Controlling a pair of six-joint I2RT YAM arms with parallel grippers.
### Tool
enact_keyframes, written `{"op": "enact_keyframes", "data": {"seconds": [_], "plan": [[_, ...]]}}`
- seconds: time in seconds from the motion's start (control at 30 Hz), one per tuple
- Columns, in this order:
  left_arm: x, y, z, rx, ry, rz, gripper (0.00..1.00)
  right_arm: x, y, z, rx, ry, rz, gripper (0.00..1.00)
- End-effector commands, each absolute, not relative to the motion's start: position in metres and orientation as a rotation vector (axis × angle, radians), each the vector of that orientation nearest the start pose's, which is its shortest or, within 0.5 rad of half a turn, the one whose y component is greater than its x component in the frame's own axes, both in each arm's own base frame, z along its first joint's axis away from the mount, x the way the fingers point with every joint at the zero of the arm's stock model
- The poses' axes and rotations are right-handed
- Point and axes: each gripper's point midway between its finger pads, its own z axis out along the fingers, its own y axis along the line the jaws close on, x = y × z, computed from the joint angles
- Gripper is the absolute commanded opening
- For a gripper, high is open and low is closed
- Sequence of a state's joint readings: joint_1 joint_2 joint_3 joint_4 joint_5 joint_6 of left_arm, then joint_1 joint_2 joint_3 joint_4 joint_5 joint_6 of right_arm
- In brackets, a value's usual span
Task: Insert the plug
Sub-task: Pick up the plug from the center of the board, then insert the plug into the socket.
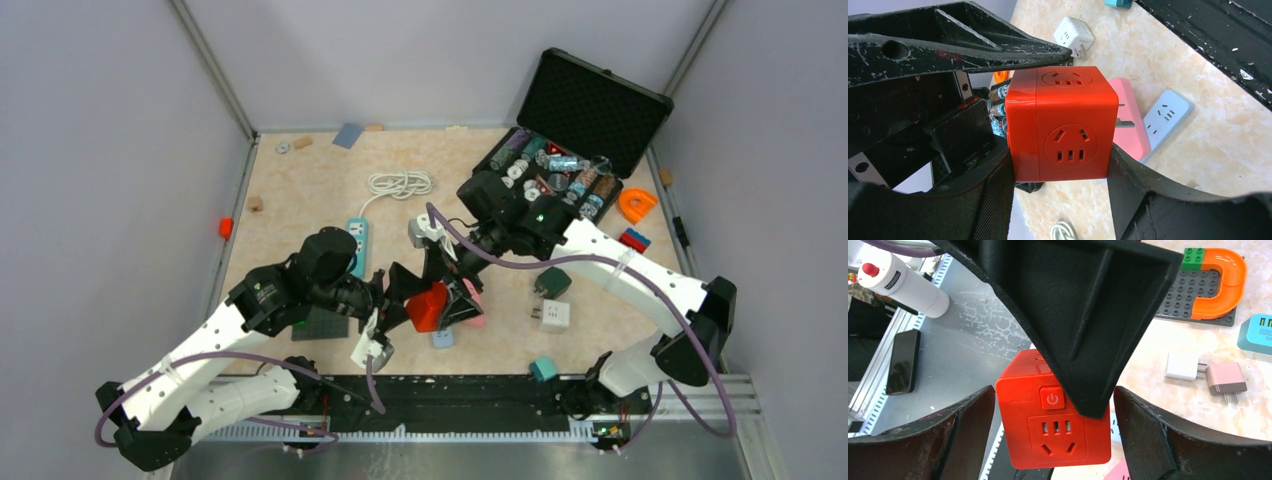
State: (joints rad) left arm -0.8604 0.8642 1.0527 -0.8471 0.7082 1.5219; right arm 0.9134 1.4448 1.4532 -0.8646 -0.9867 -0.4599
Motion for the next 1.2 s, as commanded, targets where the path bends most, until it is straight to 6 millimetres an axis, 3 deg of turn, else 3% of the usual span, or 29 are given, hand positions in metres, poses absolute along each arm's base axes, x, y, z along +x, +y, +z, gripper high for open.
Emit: {"op": "enact_keyframes", "data": {"seconds": [0.0,0.07,0.13,0.2,0.23,0.27,0.3,0.33,0.37,0.53,0.77,0.93,1.07,1.17], "plan": [[0.106,-0.254,0.297,1.993,0.344,-0.352,0.00,0.092,0.343,0.283,-1.827,1.389,1.354,0.82],[0.105,-0.254,0.297,1.992,0.343,-0.354,0.00,0.091,0.345,0.285,-1.808,1.370,1.362,0.73],[0.104,-0.253,0.295,1.993,0.353,-0.361,0.00,0.090,0.346,0.287,-1.790,1.355,1.373,0.58],[0.103,-0.253,0.294,1.991,0.363,-0.378,0.01,0.091,0.347,0.288,-1.771,1.350,1.375,0.32],[0.102,-0.253,0.294,1.990,0.370,-0.384,0.06,0.091,0.347,0.287,-1.771,1.345,1.374,0.14],[0.102,-0.253,0.293,1.987,0.378,-0.394,0.20,0.092,0.347,0.286,-1.766,1.350,1.365,0.00],[0.101,-0.254,0.293,1.980,0.389,-0.407,0.47,0.093,0.346,0.285,-1.757,1.360,1.353,0.00],[0.100,-0.254,0.293,1.972,0.396,-0.416,0.92,0.095,0.346,0.285,-1.745,1.367,1.339,0.00],[0.100,-0.255,0.292,1.961,0.401,-0.423,0.98,0.098,0.346,0.283,-1.728,1.383,1.317,0.00],[0.104,-0.257,0.282,1.832,0.578,-0.501,0.99,0.119,0.338,0.273,-1.594,1.460,1.168,0.00],[0.119,-0.251,0.273,1.390,1.017,-0.698,0.99,0.144,0.307,0.250,-1.420,1.639,1.094,0.00],[0.148,-0.240,0.262,0.807,1.427,-0.903,0.99,0.153,0.288,0.230,-1.372,1.755,1.042,0.00],[0.183,-0.215,0.226,0.303,1.769,-0.870,0.99,0.154,0.282,0.216,-1.378,1.797,1.001,0.00],[0.184,-0.215,0.203,0.144,1.901,-0.902,0.99,0.155,0.278,0.205,-1.369,1.839,0.977,0.00]]}}
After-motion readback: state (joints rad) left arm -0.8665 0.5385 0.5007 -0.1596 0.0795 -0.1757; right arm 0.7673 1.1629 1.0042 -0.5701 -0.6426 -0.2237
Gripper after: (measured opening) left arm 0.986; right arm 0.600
